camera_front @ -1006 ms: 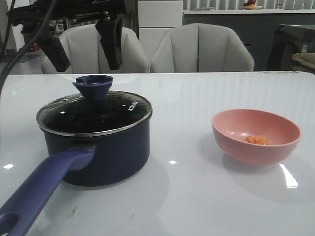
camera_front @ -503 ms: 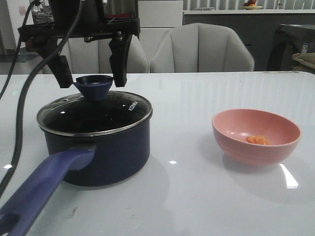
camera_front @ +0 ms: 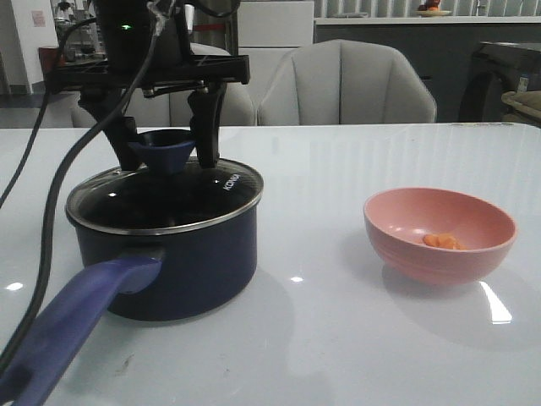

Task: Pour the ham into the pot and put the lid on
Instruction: 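Lower the left gripper onto the purple lid knob and grasp it, then lift the glass lid off the saucepan with the left gripper and move it aside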

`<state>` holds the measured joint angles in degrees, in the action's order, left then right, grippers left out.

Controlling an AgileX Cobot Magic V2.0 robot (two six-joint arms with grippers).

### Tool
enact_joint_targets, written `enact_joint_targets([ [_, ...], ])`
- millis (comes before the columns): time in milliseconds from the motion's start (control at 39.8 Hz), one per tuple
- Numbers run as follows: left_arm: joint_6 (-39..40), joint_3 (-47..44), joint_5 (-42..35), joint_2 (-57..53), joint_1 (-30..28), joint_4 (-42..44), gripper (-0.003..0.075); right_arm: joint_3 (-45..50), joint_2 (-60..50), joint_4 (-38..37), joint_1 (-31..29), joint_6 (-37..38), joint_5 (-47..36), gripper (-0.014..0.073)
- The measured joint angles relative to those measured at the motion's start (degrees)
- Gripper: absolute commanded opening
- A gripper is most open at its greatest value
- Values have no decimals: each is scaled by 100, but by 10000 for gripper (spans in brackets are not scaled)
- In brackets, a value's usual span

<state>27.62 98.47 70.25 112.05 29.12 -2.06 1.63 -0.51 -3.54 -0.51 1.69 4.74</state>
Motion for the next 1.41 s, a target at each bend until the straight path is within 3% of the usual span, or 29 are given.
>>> enact_joint_targets([
  [75, 8, 11, -2, 0, 0, -52, 258, 0, 0, 0, 0, 0, 0, 142],
  [1056, -209, -36, 69, -533, -32, 77, 259, 0, 0, 0, 0, 0, 0, 142],
  [1408, -1070, -154, 91, -945, -816, -288, 259, 0, 0, 0, 0, 0, 0, 142],
])
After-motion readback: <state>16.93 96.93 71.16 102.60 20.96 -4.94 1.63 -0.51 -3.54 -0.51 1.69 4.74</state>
